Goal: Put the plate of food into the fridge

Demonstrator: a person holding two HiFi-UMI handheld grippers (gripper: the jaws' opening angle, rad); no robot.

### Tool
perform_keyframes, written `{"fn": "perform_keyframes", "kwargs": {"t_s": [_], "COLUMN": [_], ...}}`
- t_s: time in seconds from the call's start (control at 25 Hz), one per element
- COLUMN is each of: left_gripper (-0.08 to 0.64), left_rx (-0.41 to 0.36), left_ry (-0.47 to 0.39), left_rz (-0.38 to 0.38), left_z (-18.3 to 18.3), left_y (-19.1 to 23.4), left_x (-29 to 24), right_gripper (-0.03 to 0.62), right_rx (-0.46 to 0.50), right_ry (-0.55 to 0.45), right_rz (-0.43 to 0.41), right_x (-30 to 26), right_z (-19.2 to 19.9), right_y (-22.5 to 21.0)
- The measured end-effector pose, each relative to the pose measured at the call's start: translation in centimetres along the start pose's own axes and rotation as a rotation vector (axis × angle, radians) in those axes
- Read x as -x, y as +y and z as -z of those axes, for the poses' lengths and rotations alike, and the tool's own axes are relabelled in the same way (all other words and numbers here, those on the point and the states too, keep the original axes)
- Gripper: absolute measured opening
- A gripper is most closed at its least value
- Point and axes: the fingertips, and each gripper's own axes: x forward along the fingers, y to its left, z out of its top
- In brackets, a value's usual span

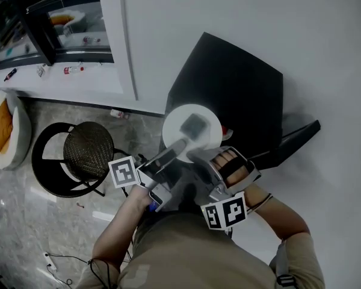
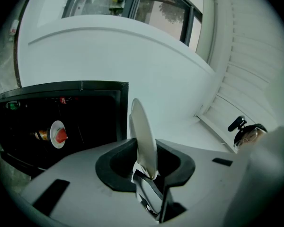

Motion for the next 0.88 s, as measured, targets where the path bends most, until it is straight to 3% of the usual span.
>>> {"fn": "perform_keyframes", "kwargs": {"t_s": [0.32, 0.6, 0.88], "left_gripper": [0.058, 0.04, 0.035], "left_rx": [0.032, 0.072, 0.134], "left_ry": [-0.029, -0.054, -0.088], "left_rz": [-0.071, -0.114, -0.155], "left_z": [-0.5, -0.3, 0.2], "left_y": [0.4, 1.4, 2.8], "left_x": [2.1, 3.0, 4.7], "right_gripper": [0.052, 0.071, 0.077], "right_rx": [-0.036, -0.144, -0.194], "right_ry": [-0.012, -0.038, -0.054], "right_rz": [-0.032, -0.08, -0.119], "right_x": [-1.1, -1.3, -0.4], "right_z": [-1.5, -1.7, -2.1], "right_y": [1.2, 2.2, 3.5]}}
